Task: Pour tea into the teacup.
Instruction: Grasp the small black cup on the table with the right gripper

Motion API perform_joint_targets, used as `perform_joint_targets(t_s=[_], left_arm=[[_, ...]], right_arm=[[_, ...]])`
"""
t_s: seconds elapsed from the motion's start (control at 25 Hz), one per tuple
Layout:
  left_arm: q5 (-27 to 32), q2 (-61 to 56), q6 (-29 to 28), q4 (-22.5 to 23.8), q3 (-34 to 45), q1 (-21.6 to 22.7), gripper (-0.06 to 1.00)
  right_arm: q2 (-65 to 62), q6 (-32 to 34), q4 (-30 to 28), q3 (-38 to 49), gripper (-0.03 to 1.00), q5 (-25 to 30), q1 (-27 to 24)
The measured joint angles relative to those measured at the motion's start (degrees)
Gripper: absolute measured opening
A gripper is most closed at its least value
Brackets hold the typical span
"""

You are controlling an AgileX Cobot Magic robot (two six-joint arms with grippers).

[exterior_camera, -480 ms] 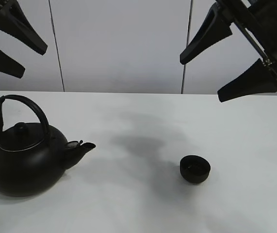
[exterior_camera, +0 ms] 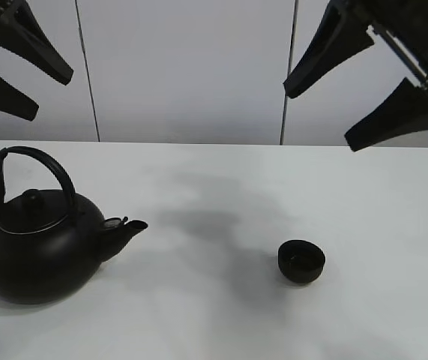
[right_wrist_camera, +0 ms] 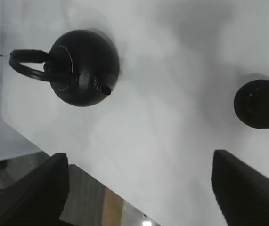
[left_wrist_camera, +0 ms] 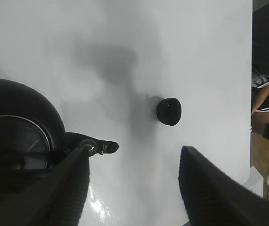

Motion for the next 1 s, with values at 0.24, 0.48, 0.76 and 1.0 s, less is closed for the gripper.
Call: perform_joint_targets(t_s=[0.24,0.48,0.76,1.0], left_arm=[[0.0,0.0,0.0,0.0,0.0,0.0,0.41],[0.0,0.0,0.0,0.0,0.0,0.0,0.41],[0.0,0.0,0.0,0.0,0.0,0.0,0.41],[0.0,0.0,0.0,0.1,0.0,0.0,0.41]], right_arm=[[0.0,6.7,-14.6,-12.8,0.57,8.1,0.2],[0.2,13.6,-32.4,-16.6,0.57,9.2,9.3],[5.2,21.6,-42.2,-16.6,0.57,7.1,18.5],[13.1,22.7,-43.2,-16.5,0.57,6.4,19.3]])
